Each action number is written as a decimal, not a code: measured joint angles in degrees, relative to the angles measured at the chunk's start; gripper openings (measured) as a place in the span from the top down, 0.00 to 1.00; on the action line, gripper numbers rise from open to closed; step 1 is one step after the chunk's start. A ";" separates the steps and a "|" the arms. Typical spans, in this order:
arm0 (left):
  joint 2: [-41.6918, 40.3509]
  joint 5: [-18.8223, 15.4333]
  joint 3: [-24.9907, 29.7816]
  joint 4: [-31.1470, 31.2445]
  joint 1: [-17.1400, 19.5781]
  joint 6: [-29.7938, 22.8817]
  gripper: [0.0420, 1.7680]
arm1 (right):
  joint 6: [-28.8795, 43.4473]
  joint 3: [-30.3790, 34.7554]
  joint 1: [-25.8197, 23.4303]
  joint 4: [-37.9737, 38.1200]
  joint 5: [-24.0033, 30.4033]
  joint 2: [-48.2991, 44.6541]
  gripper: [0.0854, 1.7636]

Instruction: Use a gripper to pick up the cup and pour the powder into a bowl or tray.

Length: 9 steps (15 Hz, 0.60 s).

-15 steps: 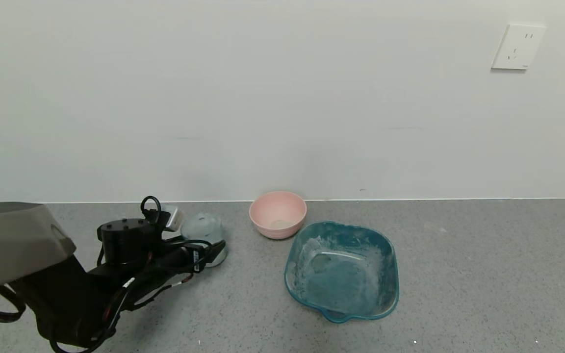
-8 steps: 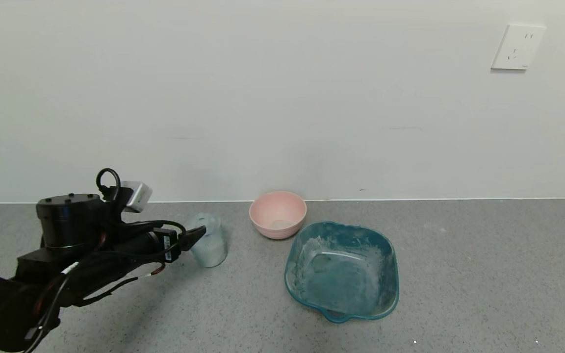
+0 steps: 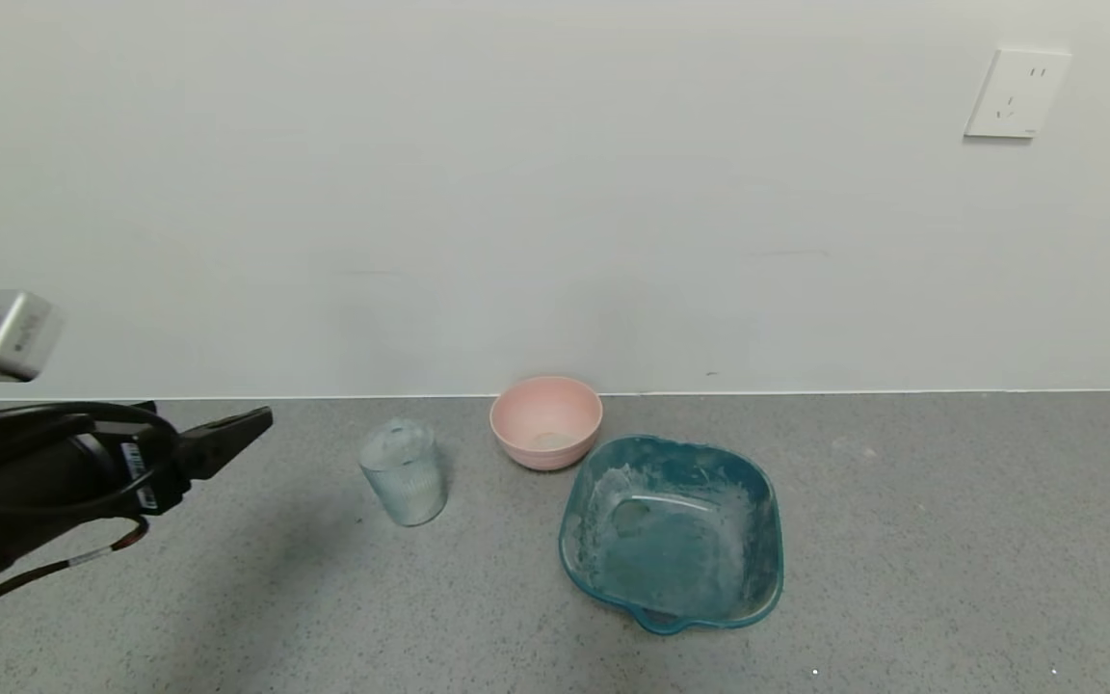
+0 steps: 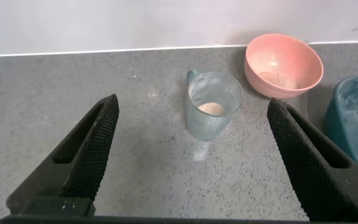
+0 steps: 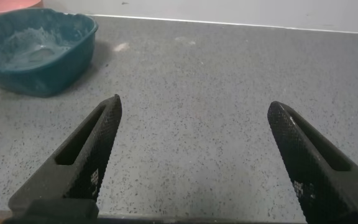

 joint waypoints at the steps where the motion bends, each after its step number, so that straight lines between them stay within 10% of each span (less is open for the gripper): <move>1: -3.62 -0.02 0.02 3.01 0.79 -0.01 0.04 | -0.02 0.00 0.00 0.00 0.00 0.00 0.03; 9: -32.61 0.91 0.79 25.80 2.65 -0.37 0.03 | 0.00 0.00 0.00 0.02 0.00 0.00 0.03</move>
